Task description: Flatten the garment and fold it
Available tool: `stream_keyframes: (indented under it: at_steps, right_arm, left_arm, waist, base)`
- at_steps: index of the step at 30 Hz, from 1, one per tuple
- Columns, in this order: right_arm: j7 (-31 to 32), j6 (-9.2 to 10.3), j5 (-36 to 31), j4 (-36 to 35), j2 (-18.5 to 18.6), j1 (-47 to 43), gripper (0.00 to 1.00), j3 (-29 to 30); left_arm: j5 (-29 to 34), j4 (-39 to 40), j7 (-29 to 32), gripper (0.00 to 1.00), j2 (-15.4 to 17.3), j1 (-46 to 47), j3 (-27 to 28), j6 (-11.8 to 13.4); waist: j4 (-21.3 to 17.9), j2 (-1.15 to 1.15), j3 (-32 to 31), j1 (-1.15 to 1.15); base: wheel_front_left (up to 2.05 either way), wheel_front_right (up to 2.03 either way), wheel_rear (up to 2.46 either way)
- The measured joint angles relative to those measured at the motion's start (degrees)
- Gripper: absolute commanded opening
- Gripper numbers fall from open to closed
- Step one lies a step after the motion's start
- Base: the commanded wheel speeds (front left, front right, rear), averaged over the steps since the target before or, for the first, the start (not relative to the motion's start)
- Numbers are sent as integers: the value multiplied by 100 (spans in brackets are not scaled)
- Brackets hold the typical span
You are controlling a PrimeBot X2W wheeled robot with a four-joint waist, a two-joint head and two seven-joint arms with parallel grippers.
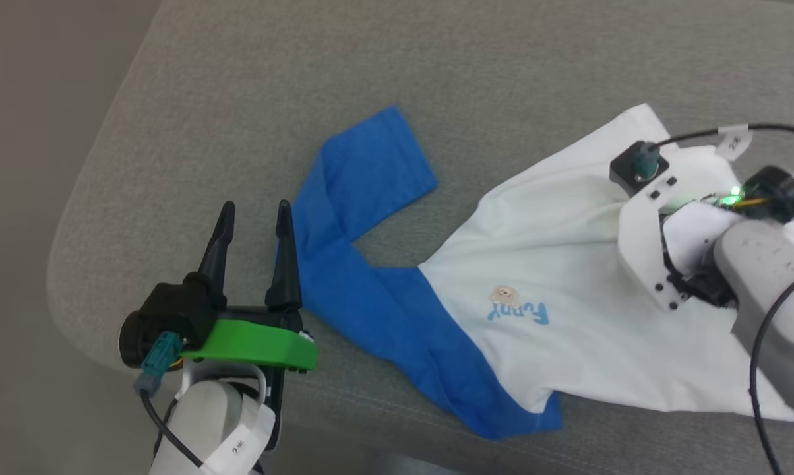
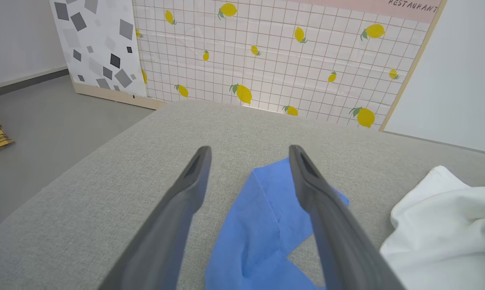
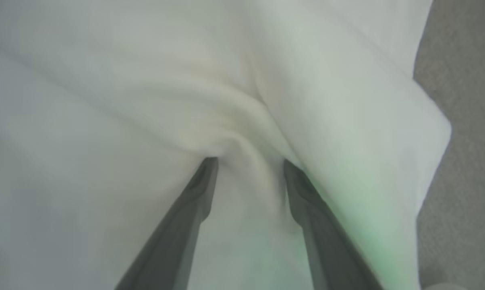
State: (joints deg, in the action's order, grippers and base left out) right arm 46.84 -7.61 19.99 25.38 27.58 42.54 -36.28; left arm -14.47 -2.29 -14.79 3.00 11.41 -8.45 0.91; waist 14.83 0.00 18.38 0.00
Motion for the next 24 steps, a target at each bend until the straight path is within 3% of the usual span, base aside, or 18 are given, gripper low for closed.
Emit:
stream_keyframes:
  at_steps: [4, 9, 14, 19, 20, 21, 24]
  right_arm:
    - [-90, -1, 181, -62, 318, 485, 0, -288]
    - [-654, 0, -90, 196, 452, 1300, 0, -124]
    - [-1491, 0, -834, 766, 242, 2279, 0, 426]
    - [-1800, 0, -1199, 1423, -224, 2552, 0, 795]
    - [-1847, 0, -1201, 1550, -304, 2548, 42, 813]
    - [-1923, 0, -1202, 1641, -352, 2534, 100, 812]
    - [-2179, 0, -1082, 1852, -454, 2407, 100, 866]
  left_arm:
    - [-181, -2, 0, 100, 1, 73, -108, 34]
    - [-271, 38, 0, 100, 0, 159, -240, 92]
    - [-346, 78, 0, 100, -1, 257, -416, 145]
    - [-476, 108, 0, 100, 0, 336, -499, 204]
    - [-477, 109, 0, 100, 0, 337, -512, 224]
    - [-477, 113, 0, 100, 0, 337, -516, 226]
    - [-475, 105, 0, 100, 0, 335, -486, 268]
  waist:
    - [171, 0, 171, 0]
    - [381, 0, 364, 0]
    - [639, 0, 552, 1]
    - [864, 0, 739, 1]
    - [902, 0, 774, 1]
    - [931, 0, 805, 1]
    - [950, 0, 849, 1]
  base:
    - [0, 0, 0]
    - [0, 0, 0]
    - [0, 0, 0]
    - [0, 0, 0]
    - [0, 0, 0]
    - [0, 0, 0]
    - [0, 0, 0]
